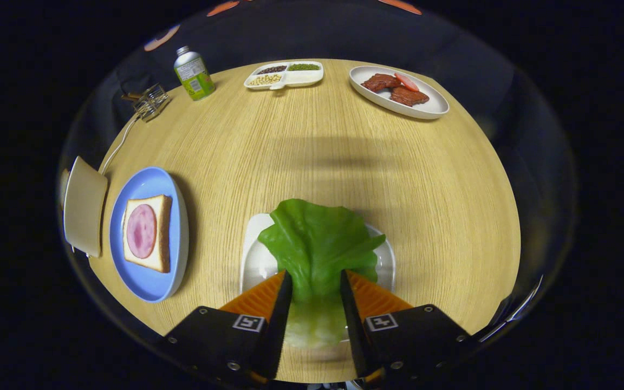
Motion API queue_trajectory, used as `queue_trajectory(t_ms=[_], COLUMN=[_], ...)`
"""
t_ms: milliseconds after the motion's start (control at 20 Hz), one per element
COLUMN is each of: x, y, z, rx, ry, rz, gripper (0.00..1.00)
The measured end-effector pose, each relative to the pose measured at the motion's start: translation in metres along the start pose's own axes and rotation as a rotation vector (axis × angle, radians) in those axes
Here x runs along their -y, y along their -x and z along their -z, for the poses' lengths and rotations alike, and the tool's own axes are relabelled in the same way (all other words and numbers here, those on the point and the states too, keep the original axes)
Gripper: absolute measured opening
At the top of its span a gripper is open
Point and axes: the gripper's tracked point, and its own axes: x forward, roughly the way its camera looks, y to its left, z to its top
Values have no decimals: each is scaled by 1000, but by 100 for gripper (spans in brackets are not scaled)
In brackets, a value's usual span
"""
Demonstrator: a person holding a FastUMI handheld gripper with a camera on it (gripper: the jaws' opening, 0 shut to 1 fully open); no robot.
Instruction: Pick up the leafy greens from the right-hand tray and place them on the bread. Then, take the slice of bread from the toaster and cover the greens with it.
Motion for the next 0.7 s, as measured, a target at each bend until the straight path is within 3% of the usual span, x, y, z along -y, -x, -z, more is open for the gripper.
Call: queue_trajectory(t_ms=[50,100,200,400,700], x=[3,5,0,-10,-51], y=[0,0,2,14,48], z=[-1,-2,-1,-12,-32], rx=[0,1,1,41,115], ry=[-24,-47,-80,-112,-73], rz=[1,-8,-51,-108,-208], gripper=[46,28,16,7,7])
